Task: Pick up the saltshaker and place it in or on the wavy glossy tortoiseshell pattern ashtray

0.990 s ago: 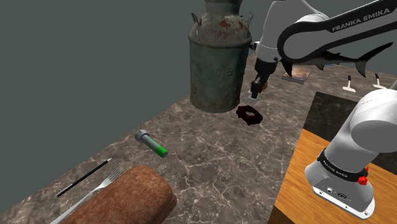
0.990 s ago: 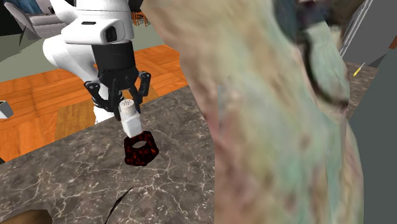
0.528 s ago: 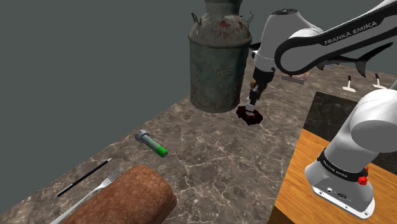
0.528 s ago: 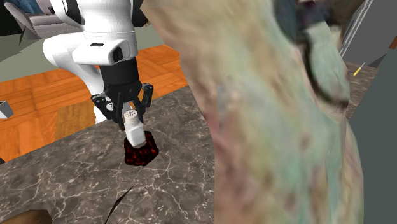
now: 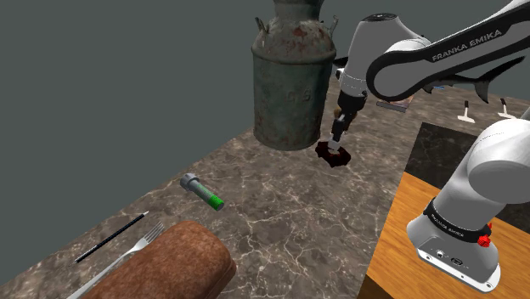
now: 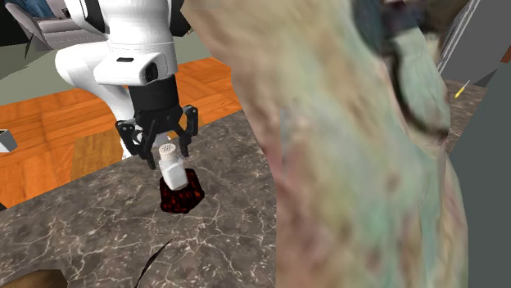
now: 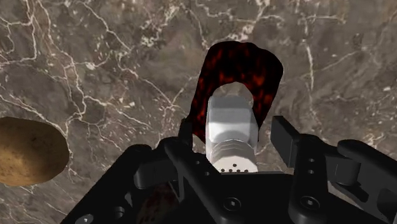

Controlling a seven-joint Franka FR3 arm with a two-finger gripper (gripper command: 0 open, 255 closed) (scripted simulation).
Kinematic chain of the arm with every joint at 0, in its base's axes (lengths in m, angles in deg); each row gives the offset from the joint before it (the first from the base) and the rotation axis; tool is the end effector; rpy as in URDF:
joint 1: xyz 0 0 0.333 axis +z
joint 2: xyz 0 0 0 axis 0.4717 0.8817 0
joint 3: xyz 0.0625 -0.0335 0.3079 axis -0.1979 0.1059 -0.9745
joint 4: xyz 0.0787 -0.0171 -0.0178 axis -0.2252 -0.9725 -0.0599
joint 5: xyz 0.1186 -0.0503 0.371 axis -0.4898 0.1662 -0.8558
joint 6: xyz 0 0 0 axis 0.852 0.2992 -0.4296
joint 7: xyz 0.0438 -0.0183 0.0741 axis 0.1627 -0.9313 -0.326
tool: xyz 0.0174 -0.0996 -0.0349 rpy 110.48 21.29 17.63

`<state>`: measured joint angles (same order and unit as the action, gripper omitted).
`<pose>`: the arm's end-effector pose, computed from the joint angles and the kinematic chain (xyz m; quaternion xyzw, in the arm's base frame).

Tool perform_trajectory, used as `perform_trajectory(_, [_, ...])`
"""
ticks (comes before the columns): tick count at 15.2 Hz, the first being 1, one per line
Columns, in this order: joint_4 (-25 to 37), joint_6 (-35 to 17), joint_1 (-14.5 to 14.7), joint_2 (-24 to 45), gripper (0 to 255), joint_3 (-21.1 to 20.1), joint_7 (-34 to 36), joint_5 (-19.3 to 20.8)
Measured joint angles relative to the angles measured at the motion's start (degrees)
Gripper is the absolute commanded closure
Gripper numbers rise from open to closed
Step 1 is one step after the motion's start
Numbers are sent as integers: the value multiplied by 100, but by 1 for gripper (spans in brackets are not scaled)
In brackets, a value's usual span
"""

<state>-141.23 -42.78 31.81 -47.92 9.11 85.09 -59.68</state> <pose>0.3426 0.0559 0.3891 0.9926 0.0994 0.0496 0.0498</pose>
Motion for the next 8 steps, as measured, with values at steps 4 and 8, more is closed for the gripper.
perform_trajectory(4, [0, 0, 0, 0, 0, 0, 0, 0])
perform_trajectory(8, [263, 520, 40, -269, 0, 11, -32, -41])
